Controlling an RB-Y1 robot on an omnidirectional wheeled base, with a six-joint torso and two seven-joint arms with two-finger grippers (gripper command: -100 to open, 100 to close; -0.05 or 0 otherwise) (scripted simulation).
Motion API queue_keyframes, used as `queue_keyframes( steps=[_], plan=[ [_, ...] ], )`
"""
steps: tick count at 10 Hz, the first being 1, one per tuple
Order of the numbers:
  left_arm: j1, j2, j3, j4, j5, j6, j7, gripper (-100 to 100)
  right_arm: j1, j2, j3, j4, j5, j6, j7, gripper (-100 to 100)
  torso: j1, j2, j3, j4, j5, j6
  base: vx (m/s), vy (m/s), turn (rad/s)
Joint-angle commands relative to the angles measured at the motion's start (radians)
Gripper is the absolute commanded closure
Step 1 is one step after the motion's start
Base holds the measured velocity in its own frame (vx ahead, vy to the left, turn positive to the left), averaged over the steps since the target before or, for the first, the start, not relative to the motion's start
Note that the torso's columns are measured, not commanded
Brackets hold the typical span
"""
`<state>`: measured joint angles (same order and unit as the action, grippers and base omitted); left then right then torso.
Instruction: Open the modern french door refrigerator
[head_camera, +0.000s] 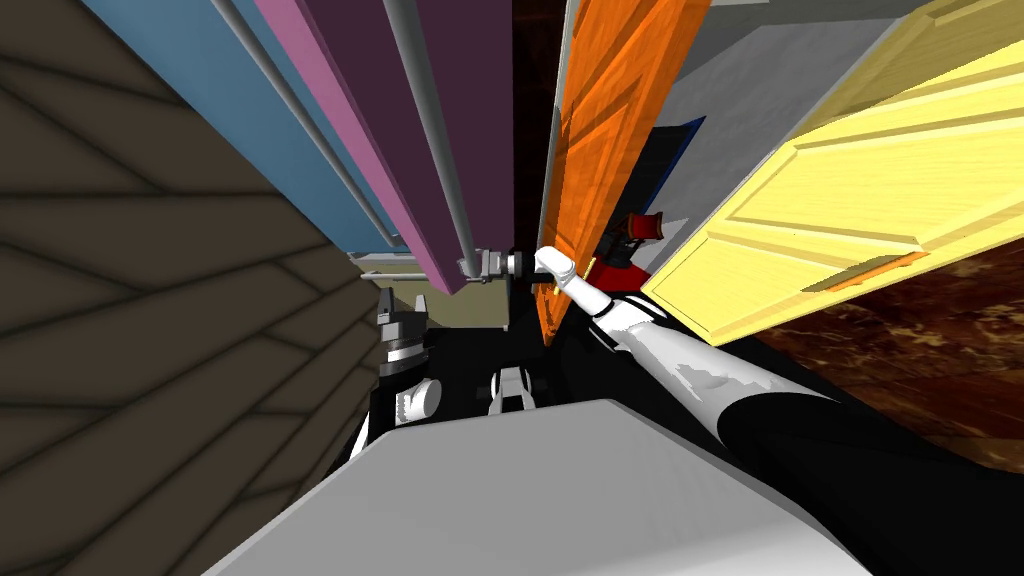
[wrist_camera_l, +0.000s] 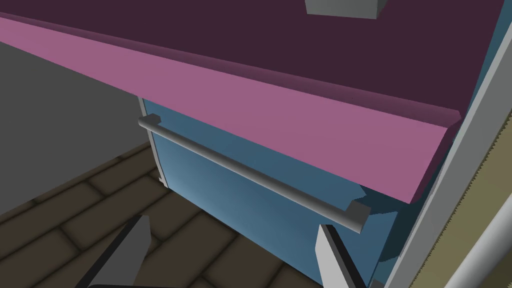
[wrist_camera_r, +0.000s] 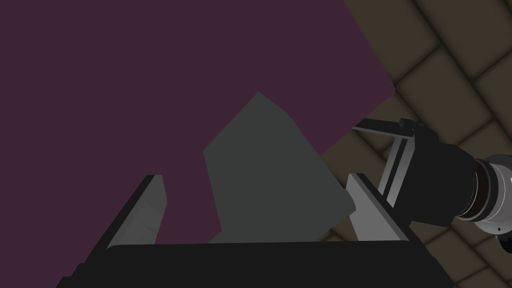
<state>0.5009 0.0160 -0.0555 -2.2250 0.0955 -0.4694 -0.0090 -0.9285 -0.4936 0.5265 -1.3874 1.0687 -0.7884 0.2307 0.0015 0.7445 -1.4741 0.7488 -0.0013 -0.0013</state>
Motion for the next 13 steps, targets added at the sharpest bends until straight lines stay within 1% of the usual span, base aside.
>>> queue_keyframes(
  steps=[1, 3, 12, 13],
  plan=[
    [0.000, 0.000, 0.000, 0.000, 0.000, 0.000, 0.000, 0, -0.044, -0.012, -0.017, -0.010, -0.006, 0.006, -0.036, -100, -0.008, 0.002, 0.001, 0.002, -0.003, 0.003, 0.001, 0.028, -0.014],
    [0.000, 0.000, 0.000, 0.000, 0.000, 0.000, 0.000, 0, -0.067, -0.023, -0.021, -0.010, -0.009, 0.000, -0.059, -100, -0.015, 0.007, 0.003, 0.007, -0.006, 0.006, -0.012, 0.015, -0.015],
    [0.000, 0.000, 0.000, 0.000, 0.000, 0.000, 0.000, 0, -0.067, -0.023, -0.021, -0.010, -0.009, 0.000, -0.059, -100, -0.010, 0.008, 0.003, 0.011, -0.006, 0.004, -0.001, 0.000, -0.002],
    [0.000, 0.000, 0.000, 0.000, 0.000, 0.000, 0.000, 0, -0.074, -0.036, 0.004, -0.003, -0.004, -0.032, -0.088, -100, -0.010, 0.008, 0.003, 0.011, -0.006, 0.004, -0.005, 0.032, -0.017]
  ],
)
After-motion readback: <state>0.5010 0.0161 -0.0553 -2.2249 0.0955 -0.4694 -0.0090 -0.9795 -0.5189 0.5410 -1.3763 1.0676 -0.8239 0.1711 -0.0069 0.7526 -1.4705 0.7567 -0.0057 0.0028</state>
